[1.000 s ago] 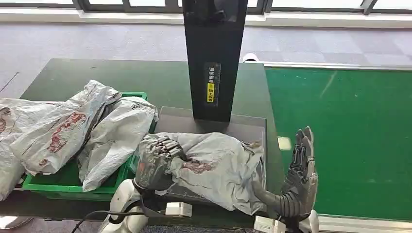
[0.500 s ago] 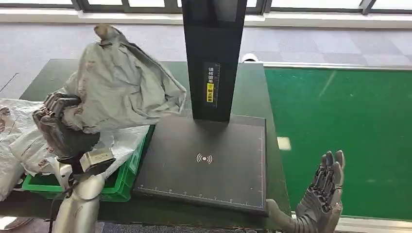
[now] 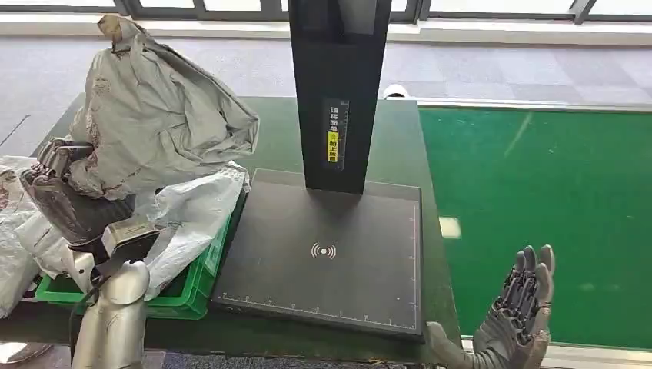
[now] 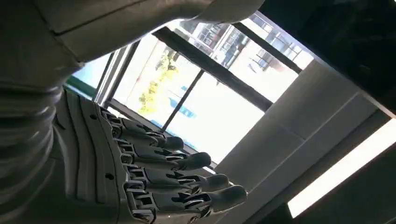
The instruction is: Moved the parcel from conveyor to table for the left to box.
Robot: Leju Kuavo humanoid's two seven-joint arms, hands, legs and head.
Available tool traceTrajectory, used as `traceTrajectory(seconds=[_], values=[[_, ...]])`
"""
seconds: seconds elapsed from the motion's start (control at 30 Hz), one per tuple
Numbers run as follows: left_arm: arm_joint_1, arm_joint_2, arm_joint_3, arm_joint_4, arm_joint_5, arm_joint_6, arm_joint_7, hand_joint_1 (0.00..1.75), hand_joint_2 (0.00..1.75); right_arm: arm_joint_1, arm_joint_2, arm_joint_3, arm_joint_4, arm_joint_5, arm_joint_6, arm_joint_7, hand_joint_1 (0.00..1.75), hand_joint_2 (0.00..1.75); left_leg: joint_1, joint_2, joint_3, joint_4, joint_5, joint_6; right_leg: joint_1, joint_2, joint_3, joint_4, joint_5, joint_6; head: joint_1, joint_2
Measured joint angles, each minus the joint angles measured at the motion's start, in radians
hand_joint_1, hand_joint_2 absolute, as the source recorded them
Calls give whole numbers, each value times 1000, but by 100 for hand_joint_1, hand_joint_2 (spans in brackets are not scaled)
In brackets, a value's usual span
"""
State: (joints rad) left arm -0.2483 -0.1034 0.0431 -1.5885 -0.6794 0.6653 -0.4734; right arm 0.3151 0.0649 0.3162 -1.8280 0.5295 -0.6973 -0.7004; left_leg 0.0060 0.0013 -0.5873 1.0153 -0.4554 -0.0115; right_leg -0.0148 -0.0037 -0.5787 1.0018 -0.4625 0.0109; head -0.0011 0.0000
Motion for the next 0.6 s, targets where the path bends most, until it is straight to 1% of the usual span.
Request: traceTrajectory(seconds=[0.17, 0.27, 0.37, 0.5, 0.6], values=[[-5, 0, 5, 7, -11, 0, 5, 175, 175, 1, 0, -1, -2, 2, 0, 0, 0, 175, 0, 0, 0, 0, 0, 0, 0, 0, 0, 0, 0, 0, 0, 0], [-28, -2, 19, 29, -60, -21, 56, 175, 175, 19, 3, -19, -12, 25, 0, 0, 0, 175, 0, 0, 0, 0, 0, 0, 0, -1, 0, 0, 0, 0, 0, 0], [-76, -2, 41, 107, -97, -31, 92, 175, 175, 49, 7, -34, -33, 42, 0, 0, 0, 175, 0, -1, 0, 0, 0, 0, 0, -2, 1, 0, 0, 0, 0, 0], [-132, 3, 71, 235, -208, -47, 189, 175, 175, 84, 18, -50, -54, 59, 0, 0, 0, 175, 0, -1, 0, 0, 0, 0, 0, -2, 0, 0, 0, 0, 0, 0], [-146, 8, 84, 293, -229, -48, 201, 175, 175, 96, 21, -53, -61, 61, 0, 0, 0, 175, 0, 1, 0, 0, 0, -1, 0, 1, -1, 0, 1, 0, 0, 0]])
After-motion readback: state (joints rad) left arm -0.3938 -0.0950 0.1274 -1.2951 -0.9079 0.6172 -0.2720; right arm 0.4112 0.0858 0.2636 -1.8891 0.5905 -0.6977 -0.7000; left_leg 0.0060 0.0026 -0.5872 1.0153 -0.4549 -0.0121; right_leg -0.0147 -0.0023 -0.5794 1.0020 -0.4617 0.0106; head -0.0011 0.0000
